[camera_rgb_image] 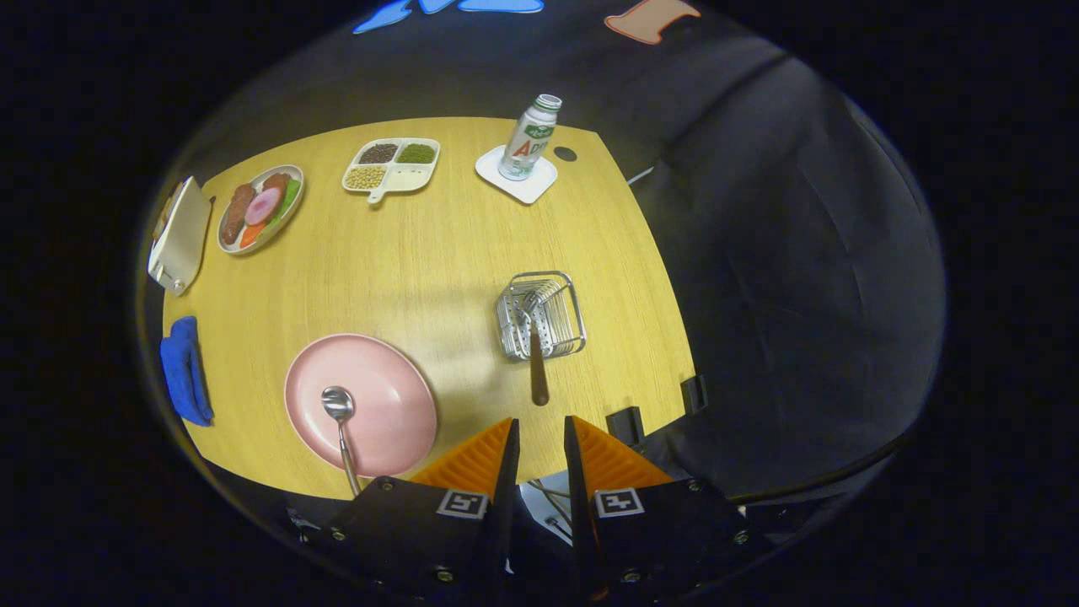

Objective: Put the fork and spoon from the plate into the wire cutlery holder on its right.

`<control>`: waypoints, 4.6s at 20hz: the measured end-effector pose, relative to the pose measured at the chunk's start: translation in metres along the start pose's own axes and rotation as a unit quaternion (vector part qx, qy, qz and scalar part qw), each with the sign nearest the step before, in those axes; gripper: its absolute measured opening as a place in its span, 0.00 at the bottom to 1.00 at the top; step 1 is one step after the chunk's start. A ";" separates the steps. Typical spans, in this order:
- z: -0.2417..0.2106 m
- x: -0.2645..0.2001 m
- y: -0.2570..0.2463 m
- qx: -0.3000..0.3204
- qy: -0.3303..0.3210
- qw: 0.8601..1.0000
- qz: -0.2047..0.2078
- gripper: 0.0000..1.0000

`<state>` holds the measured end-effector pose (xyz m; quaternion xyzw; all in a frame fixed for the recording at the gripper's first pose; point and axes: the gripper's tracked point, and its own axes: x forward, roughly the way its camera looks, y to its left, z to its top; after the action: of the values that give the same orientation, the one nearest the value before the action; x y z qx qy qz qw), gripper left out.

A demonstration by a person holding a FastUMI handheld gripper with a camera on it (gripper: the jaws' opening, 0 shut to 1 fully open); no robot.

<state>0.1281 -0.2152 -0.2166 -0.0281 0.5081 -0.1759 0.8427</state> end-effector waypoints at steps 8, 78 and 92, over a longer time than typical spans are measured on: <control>-0.018 -0.011 0.095 -0.052 -0.018 0.997 0.050 0.32; 0.001 0.029 -0.014 0.049 0.104 0.993 -0.030 0.05; 0.005 0.100 -0.040 0.020 0.202 0.979 0.028 0.04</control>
<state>0.1638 -0.2862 -0.2895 0.0396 0.6651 -0.1642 0.7274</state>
